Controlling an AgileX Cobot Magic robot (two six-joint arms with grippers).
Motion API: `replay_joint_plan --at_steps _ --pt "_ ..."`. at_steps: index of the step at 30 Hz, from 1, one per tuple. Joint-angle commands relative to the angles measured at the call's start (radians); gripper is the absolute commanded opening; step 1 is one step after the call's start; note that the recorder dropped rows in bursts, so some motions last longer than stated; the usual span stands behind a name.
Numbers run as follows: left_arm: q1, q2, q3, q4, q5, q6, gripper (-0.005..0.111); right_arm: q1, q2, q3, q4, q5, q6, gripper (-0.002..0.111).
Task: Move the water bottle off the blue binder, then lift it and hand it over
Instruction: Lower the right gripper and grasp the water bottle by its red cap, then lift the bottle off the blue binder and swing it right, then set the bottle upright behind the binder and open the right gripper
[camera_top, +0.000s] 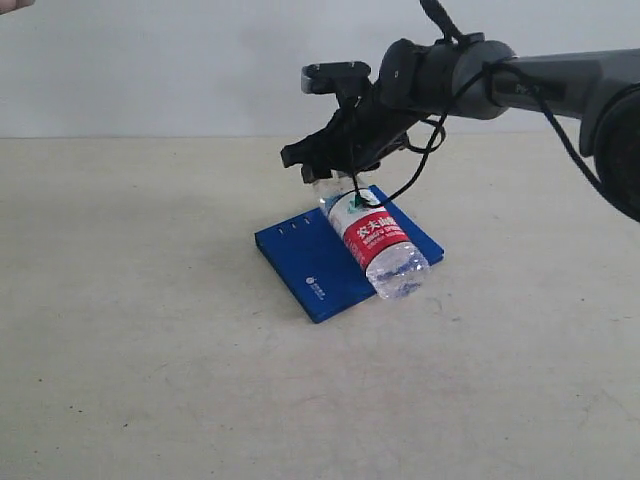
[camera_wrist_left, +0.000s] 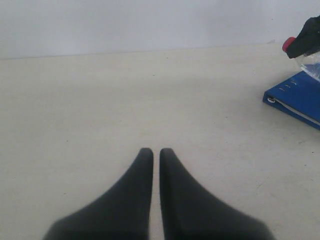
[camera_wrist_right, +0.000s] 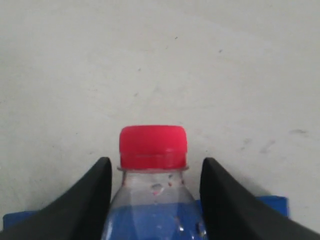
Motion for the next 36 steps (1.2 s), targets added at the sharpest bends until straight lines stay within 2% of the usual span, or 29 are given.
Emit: replay_joint_plan --at_steps 1,4,7,16,25,36 --pt "-0.008 -0.001 0.003 0.005 0.000 0.000 0.004 -0.006 -0.086 -0.005 -0.343 -0.051 0.220 0.000" --pt "-0.008 -0.001 0.003 0.005 0.000 0.000 0.004 -0.046 -0.093 -0.005 -0.493 -0.066 0.389 0.000" --pt "-0.008 -0.001 0.003 0.005 0.000 0.000 0.004 -0.110 -0.096 -0.005 -0.498 -0.059 0.441 0.000" --pt "-0.008 -0.001 0.003 0.005 0.000 0.000 0.004 -0.244 -0.116 -0.005 -0.498 -0.105 0.388 0.000" --pt "-0.008 -0.001 0.003 0.005 0.000 0.000 0.004 -0.259 -0.166 -0.005 -0.498 -0.253 0.320 0.000" --pt "-0.008 -0.001 0.003 0.005 0.000 0.000 0.004 -0.259 -0.164 -0.005 -0.498 -0.223 0.323 0.000"
